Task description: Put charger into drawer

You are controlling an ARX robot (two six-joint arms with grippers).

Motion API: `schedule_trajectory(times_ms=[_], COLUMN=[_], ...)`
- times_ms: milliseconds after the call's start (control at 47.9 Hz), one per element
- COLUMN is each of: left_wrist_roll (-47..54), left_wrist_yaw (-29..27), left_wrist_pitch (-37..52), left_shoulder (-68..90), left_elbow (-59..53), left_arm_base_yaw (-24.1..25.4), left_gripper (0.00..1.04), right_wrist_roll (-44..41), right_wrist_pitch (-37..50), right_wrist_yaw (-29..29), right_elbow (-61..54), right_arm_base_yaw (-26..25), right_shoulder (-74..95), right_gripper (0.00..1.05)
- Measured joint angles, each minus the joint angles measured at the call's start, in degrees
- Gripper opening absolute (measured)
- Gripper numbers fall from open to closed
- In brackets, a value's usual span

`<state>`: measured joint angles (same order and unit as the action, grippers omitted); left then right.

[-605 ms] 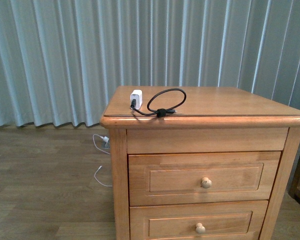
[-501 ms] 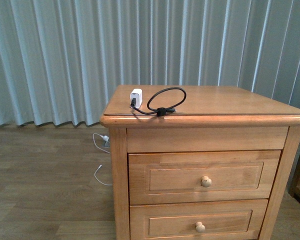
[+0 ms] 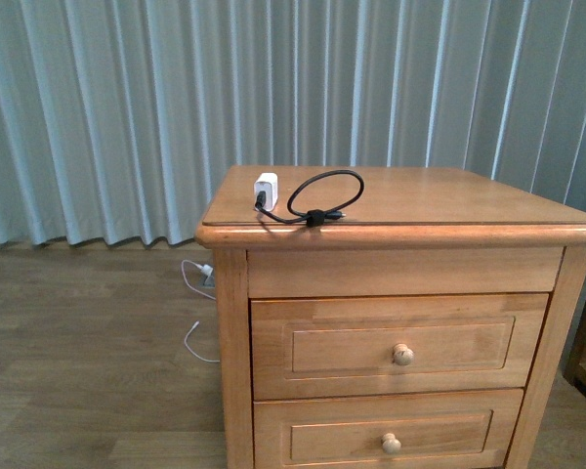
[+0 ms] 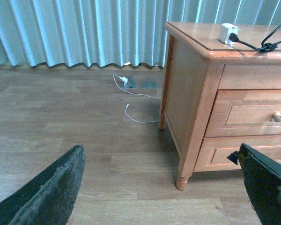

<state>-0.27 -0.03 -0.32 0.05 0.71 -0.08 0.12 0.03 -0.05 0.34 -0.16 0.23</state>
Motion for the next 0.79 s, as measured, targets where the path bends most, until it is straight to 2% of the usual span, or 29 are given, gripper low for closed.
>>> schedule_trajectory(times_ms=[522,626,710,793], left_wrist_roll=[0.0,0.0,0.0,0.0], left_wrist_yaw=[0.0,0.0,0.0,0.0], left_wrist_pitch=[0.0,0.0,0.0,0.0], left_shoulder=[0.0,0.0,0.0,0.0], left_elbow=[0.0,0.0,0.0,0.0], left_arm_base_yaw=[0.0,0.0,0.0,0.0], left_gripper=[0.99,0.99,0.99,0.99], right_wrist_roll=[0.0,-0.2,-1.2,-2.5], right_wrist_pitch=[0.0,-4.9,-2.2,5.2], right_wrist_yaw=[0.0,-5.9,-6.3,-7.1], right_elbow=[0.0,2.0,2.8,4.0], right_arm_base_yaw=[0.0,0.1,2.8,5.0], right_shoulder=[0.0,4.8,12.2,22.8], right_gripper=[0.97,0.97,0.97,0.97])
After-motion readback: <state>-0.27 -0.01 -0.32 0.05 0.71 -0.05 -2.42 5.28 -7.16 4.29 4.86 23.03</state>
